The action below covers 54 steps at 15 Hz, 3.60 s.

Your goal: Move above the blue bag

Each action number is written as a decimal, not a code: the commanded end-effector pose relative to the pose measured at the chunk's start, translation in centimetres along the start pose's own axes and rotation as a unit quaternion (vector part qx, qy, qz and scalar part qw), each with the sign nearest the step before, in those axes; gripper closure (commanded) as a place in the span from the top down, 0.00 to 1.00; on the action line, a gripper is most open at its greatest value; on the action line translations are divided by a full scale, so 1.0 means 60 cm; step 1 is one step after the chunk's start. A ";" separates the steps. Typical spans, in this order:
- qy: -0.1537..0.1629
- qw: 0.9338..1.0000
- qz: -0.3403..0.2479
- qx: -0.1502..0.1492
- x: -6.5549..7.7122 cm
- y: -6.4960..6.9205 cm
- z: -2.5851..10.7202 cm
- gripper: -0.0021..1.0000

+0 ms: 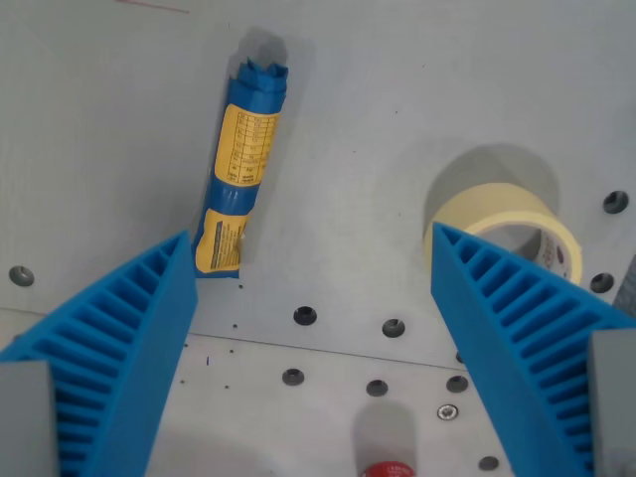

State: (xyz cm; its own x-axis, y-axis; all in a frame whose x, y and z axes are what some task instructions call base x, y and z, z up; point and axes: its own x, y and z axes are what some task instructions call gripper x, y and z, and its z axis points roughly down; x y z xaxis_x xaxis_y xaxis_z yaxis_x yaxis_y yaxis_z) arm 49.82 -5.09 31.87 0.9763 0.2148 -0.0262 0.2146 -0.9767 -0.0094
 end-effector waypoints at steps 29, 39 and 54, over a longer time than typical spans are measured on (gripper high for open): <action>0.045 0.985 0.168 0.008 -0.051 -0.074 0.244 1.00; 0.046 0.986 0.162 0.010 -0.063 -0.082 0.277 1.00; 0.047 0.986 0.158 0.010 -0.065 -0.083 0.280 1.00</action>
State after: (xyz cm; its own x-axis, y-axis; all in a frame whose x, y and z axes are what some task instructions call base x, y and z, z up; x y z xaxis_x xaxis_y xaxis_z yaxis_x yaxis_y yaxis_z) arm 44.93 -1.37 15.58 0.9962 -0.0784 -0.0375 -0.0790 -0.9968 -0.0147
